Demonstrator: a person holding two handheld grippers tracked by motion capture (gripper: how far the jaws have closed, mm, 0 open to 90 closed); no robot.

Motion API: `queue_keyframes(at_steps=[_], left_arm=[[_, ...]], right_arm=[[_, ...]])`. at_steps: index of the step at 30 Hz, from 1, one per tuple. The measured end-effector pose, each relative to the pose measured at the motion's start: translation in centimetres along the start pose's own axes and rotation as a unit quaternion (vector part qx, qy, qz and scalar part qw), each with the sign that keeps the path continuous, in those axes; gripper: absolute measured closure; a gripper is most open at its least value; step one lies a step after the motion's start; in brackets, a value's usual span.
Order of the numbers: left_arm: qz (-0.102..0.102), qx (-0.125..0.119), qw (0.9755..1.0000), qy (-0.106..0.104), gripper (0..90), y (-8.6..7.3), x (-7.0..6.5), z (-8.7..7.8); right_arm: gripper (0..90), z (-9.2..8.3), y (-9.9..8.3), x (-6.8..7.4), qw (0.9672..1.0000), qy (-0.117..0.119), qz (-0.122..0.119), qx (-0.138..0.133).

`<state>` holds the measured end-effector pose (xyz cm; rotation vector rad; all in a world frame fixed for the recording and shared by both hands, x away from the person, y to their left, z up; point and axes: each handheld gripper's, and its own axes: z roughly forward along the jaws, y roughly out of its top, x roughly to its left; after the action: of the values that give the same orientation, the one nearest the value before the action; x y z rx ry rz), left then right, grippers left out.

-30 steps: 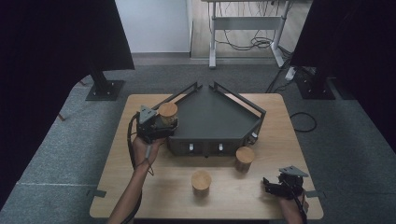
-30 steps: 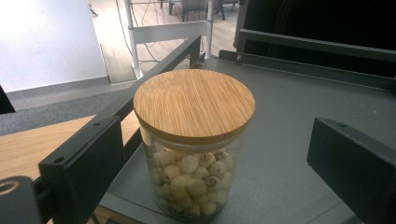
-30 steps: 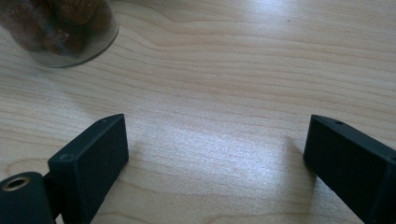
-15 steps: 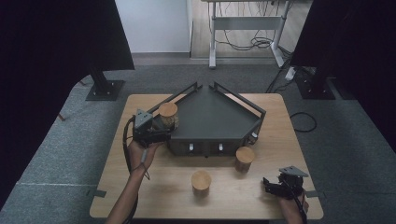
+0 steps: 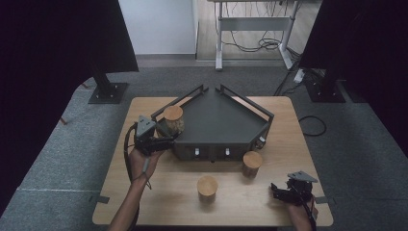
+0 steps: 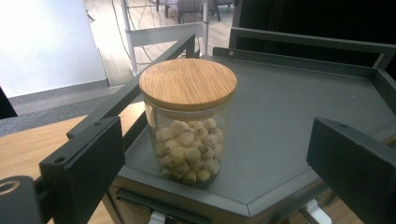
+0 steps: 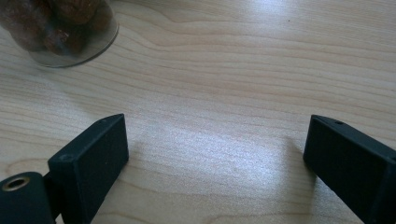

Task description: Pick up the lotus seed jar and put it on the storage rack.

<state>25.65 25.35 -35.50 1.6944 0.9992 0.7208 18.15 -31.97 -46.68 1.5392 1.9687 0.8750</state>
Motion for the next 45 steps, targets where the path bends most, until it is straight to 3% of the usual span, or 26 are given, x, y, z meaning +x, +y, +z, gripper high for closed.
queue_keyframes(at_steps=[45], left_arm=[[-0.002, -0.007, 0.9999, -0.015, 4.2, -2.4, 0.4, -3.9]], right_arm=[[5.8, 0.0, 0.0, 0.0, 1.0000, 0.000, -0.001, 0.000]])
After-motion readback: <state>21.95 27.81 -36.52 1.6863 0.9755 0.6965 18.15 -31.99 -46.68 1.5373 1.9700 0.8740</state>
